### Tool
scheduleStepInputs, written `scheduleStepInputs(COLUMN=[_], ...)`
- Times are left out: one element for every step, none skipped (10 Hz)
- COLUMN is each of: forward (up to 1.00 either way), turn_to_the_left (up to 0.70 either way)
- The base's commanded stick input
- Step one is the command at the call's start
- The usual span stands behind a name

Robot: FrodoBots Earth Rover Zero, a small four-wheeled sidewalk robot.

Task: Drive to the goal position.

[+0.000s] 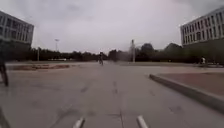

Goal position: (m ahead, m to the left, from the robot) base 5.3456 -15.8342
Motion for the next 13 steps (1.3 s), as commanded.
scheduleStepInputs(forward=[0.70,0.70,0.70,0.70,0.70,0.70,0.70,0.70,0.70,0.70,0.70,0.70,0.70], turn_to_the_left=[0.00,0.00,0.00,0.00,0.00,0.00,0.00,-0.10,-0.14,-0.14,-0.14,-0.14,-0.10])
